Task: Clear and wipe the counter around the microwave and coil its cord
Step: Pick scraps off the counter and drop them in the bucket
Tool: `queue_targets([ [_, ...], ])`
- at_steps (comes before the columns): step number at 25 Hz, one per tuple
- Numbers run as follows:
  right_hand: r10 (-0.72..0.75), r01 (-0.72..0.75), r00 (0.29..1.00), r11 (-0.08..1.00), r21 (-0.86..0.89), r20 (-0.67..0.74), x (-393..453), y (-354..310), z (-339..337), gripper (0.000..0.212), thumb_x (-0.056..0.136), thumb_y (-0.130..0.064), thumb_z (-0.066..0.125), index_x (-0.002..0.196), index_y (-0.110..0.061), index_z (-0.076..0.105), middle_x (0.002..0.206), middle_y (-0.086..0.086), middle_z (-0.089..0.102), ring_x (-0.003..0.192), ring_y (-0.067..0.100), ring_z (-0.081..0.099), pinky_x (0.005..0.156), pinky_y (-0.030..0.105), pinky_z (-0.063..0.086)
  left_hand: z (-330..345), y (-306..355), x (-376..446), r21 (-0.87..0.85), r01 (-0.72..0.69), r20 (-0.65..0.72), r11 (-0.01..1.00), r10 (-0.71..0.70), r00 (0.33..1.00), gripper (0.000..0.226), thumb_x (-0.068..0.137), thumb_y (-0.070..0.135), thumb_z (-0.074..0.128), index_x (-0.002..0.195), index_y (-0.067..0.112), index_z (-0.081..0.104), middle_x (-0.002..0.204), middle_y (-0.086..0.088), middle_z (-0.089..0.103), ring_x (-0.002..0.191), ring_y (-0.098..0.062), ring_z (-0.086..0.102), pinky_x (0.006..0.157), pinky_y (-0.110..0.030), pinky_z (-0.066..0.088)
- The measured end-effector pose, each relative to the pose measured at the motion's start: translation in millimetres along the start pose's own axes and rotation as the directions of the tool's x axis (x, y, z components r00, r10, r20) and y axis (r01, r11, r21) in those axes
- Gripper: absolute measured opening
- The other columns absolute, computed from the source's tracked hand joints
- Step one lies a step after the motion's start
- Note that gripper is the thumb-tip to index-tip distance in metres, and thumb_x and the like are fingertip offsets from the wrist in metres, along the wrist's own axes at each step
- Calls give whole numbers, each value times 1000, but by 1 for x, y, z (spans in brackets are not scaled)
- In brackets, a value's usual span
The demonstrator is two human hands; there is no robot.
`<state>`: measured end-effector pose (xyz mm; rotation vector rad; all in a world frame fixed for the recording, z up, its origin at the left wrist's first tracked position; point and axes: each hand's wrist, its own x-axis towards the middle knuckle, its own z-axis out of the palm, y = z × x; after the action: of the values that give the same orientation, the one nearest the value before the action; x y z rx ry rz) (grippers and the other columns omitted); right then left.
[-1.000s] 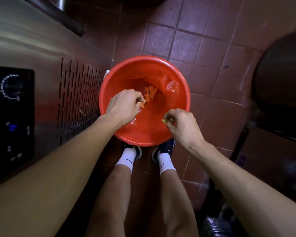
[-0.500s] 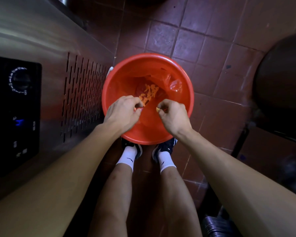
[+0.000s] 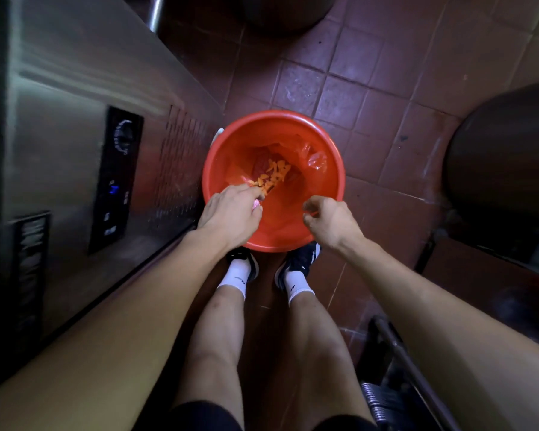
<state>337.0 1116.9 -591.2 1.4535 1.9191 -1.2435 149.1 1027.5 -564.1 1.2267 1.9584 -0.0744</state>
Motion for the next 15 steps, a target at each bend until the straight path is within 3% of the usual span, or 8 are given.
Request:
queue_targets([
  [5, -82, 85, 996, 989, -119, 26, -57, -34, -61, 29, 92, -21, 54, 119, -18, 66, 118, 13, 69, 107, 33, 64, 93, 41, 54, -52, 32, -57, 18, 56, -38, 998, -56, 998, 28, 97, 33, 50, 121, 27, 61, 119, 0, 62, 117, -27, 54, 96, -40, 44],
  [11, -225, 216, 974, 963, -161, -36, -130, -89, -123, 30, 91, -22, 59, 119, -17, 67, 115, 14, 71, 105, 35, 65, 87, 40, 54, -113, 76, -130, 49, 89, -109, 995, -83, 991, 41, 97, 40, 49, 136, 28, 52, 134, -1, 59, 122, -27, 53, 99, -41, 41],
  [15, -363, 339, 928, 914, -221, -80, -183, -124, -155, 29, 90, -23, 62, 118, -19, 67, 116, 10, 71, 103, 31, 66, 85, 39, 53, -157, 100, -181, 23, 126, -228, 992, -118, 966, 42, 98, 41, 48, 137, 29, 50, 135, 0, 58, 124, -25, 51, 103, -44, 39],
])
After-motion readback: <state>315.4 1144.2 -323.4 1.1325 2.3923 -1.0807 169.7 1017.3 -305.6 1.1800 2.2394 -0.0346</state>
